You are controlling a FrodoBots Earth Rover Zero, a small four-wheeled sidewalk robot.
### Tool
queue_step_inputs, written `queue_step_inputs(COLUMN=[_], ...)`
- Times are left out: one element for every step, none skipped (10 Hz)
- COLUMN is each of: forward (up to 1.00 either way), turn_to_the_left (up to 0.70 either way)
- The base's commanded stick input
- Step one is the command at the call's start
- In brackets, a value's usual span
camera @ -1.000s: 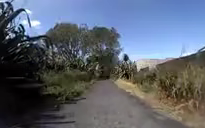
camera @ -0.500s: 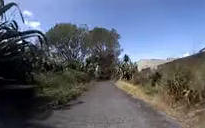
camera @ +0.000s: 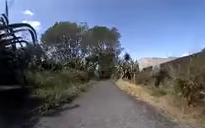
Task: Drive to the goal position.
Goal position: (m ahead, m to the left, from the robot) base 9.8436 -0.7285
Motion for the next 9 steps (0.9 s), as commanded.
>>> queue_step_inputs(forward=[0.70,0.70,0.70,0.70,0.70,0.70,0.70,0.70,0.70], turn_to_the_left=[0.00,0.00,0.00,0.00,0.00,0.00,0.00,0.05,0.16])
